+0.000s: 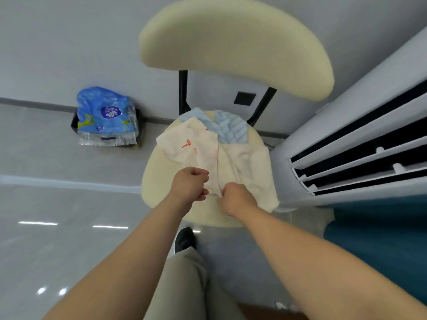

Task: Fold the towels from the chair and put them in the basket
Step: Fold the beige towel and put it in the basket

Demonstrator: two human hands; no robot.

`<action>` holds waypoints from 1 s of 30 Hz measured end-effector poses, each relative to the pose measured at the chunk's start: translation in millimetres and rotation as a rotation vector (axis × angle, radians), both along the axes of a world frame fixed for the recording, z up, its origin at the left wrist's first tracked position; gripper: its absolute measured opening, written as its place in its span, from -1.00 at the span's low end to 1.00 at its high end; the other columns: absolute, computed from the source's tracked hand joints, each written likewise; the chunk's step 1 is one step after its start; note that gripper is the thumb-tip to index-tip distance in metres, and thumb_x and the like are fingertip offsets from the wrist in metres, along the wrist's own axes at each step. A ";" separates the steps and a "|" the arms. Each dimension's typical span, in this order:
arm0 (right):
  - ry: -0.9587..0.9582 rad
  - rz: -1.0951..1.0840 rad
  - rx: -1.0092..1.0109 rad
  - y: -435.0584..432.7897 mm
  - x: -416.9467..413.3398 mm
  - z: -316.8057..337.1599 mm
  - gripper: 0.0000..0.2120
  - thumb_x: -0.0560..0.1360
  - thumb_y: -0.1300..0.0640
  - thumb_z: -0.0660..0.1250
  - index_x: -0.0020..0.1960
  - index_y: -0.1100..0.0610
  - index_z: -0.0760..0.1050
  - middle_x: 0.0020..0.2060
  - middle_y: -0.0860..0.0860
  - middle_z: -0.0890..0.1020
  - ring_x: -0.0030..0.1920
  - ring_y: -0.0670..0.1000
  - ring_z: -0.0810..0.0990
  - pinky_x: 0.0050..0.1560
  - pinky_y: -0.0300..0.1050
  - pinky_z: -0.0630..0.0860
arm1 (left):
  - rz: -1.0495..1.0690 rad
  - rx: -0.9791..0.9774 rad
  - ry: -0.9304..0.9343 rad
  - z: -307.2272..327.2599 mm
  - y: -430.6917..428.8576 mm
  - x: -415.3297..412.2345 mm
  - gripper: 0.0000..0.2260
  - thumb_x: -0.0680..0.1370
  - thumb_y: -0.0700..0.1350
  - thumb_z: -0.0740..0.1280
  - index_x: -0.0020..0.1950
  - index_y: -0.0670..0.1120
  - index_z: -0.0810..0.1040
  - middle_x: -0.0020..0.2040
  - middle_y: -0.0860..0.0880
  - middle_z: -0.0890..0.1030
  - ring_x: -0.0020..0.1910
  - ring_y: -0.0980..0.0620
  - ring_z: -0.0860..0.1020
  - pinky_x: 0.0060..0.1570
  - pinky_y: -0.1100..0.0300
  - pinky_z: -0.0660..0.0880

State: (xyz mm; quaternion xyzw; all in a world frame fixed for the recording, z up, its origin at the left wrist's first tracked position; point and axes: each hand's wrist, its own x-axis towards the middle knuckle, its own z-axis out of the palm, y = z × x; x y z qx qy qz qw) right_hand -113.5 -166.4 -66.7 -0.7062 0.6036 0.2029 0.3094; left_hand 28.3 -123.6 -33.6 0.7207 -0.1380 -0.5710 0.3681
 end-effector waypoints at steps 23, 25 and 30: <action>-0.907 -0.015 -0.462 -2.8 -52.4 171.8 -0.75 0.62 0.02 0.16 -0.21 0.07 0.36 -0.29 0.00 0.44 -0.28 0.05 0.41 -0.19 -0.09 0.35 | 0.148 -0.474 -0.478 79.5 96.1 -121.0 -0.88 0.52 -0.27 0.36 0.04 -0.12 0.57 -0.05 -0.07 0.64 -0.32 -0.02 0.59 -0.36 0.14 0.56; -1.014 0.006 -0.487 9.8 -61.1 209.0 -0.73 0.62 0.06 0.16 -0.24 0.07 0.30 -0.34 -0.02 0.38 -0.35 0.00 0.32 -0.26 -0.10 0.29 | 0.097 -0.511 -0.565 105.7 97.6 -127.7 -0.84 0.49 -0.23 0.42 0.05 -0.09 0.59 -0.03 -0.04 0.65 -0.17 -0.02 0.63 -0.19 0.07 0.63; -1.215 -0.035 -0.500 30.4 -69.4 287.9 -0.88 0.62 0.08 0.21 -0.03 0.12 0.42 -0.21 0.00 0.50 -0.22 0.00 0.47 -0.16 -0.07 0.46 | 0.020 -0.602 -0.780 170.5 99.9 -138.7 -0.58 0.43 -0.05 0.51 0.24 -0.02 0.52 0.13 0.06 0.60 0.06 0.05 0.60 0.13 0.04 0.56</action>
